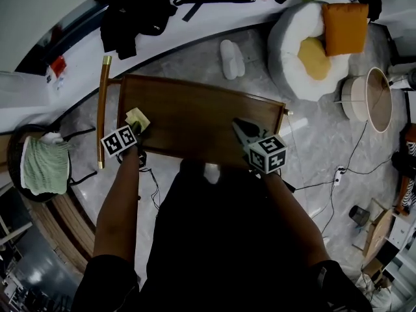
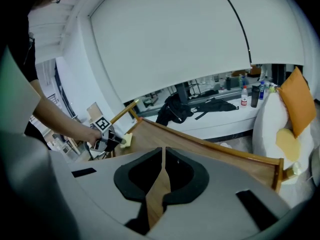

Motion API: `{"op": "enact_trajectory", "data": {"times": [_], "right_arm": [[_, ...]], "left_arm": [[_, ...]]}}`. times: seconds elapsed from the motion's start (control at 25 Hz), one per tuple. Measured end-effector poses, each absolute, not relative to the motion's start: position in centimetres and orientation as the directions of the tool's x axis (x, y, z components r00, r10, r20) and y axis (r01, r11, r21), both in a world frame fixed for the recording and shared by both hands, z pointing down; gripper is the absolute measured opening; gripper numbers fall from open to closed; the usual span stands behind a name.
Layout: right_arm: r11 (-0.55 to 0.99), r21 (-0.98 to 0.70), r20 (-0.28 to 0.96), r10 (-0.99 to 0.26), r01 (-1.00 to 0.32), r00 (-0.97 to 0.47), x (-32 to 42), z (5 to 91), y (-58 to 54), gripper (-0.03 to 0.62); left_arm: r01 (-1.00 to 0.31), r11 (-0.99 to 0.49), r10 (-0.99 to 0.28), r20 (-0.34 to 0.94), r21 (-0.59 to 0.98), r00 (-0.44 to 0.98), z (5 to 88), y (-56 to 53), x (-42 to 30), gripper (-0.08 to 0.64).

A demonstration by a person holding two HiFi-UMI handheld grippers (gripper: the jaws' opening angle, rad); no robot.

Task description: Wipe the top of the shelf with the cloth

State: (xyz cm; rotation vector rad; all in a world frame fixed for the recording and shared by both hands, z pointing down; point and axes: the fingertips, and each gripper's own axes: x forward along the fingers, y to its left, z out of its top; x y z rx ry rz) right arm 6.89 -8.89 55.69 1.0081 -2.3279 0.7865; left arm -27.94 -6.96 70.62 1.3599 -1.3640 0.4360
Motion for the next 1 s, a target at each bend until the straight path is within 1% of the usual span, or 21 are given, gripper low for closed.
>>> {"op": "enact_trajectory", "data": {"times": [0.16,0.36,0.52,0.64,0.8,0.88,1.0], "right_arm": [[0.497,-0.304,0.613,-0.551,-0.813,-0.566,12.3,55.0,-8.1,0.029],[0.438,-0.304,0.601,-0.601,-0.846,-0.527,19.9,53.9,-6.7,0.029],[0.402,-0.309,0.596,-0.624,-0.862,-0.505,25.2,53.4,-5.9,0.029],[0.404,-0.310,0.605,-0.615,-0.861,-0.506,27.1,53.7,-5.0,0.029],[0.422,-0.325,0.612,-0.589,-0.847,-0.528,28.7,54.3,-3.8,0.029],[0.424,-0.335,0.618,-0.575,-0.841,-0.537,29.3,54.8,-3.4,0.029],[0.433,-0.348,0.626,-0.553,-0.832,-0.550,29.6,55.5,-2.9,0.029]], "left_arm": [[-0.870,0.164,-0.446,0.822,0.465,0.355,70.2,-6.8,-20.6,0.029],[-0.805,0.002,-0.414,0.734,0.593,0.539,67.8,-7.0,-5.5,0.029],[-0.760,-0.197,-0.286,0.706,0.619,0.648,66.6,-4.3,7.1,0.029],[-0.714,-0.298,-0.182,0.696,0.634,0.694,66.4,-0.9,13.9,0.029],[-0.650,-0.366,-0.077,0.674,0.667,0.735,66.2,2.6,19.7,0.029],[-0.652,-0.371,-0.063,0.682,0.662,0.728,66.5,3.3,21.0,0.029],[-0.663,-0.386,-0.076,0.695,0.641,0.715,66.9,3.3,21.4,0.029]]}}
